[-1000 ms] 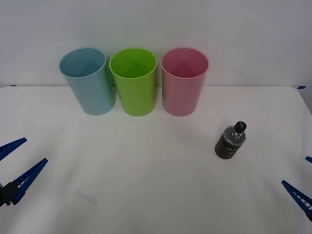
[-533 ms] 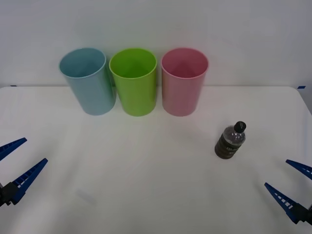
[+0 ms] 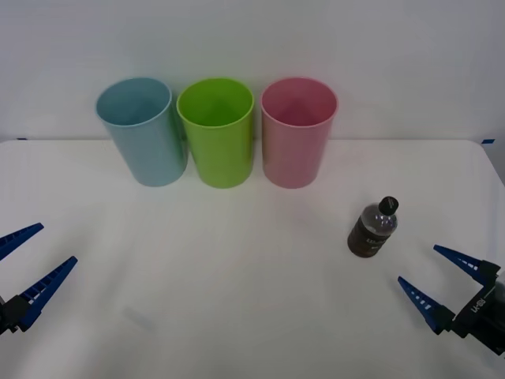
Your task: Grasp the object on the table and drop it into the matching bin: aluminum can to the light blue bin, PET bottle to the pink bin.
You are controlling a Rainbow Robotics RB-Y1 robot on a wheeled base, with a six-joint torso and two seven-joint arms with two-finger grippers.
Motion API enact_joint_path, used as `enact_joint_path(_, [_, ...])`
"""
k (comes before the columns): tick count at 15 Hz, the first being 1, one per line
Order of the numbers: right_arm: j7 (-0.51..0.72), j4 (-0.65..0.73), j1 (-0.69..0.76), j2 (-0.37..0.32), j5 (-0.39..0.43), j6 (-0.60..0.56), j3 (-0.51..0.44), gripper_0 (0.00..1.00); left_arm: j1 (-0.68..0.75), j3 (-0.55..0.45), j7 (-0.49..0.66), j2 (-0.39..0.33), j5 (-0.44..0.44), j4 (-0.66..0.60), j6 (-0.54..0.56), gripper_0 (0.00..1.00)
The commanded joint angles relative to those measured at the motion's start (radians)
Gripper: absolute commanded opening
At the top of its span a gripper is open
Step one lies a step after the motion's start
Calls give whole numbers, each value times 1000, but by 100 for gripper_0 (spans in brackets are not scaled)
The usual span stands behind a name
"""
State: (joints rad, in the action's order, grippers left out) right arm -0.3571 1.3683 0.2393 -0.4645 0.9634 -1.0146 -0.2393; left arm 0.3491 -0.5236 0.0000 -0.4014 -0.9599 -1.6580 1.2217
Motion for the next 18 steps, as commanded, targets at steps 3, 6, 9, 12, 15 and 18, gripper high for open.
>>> enact_joint_path(3, [-2,2,-63,23,0,142,94,100,0,0,0,0,0,0,0,100])
enact_joint_path(6, [-2,0,-98,36,1,218,149,100,0,0,0,0,0,0,0,100])
enact_joint_path(9, [4,0,-138,75,60,272,159,100,0,0,0,0,0,0,0,100])
enact_joint_path(12, [3,-1,-173,110,100,320,170,100,0,0,0,0,0,0,0,100])
enact_joint_path(15, [4,-3,-198,113,100,380,215,100,0,0,0,0,0,0,0,100])
enact_joint_path(18, [4,-3,-212,116,100,401,230,100,0,0,0,0,0,0,0,100])
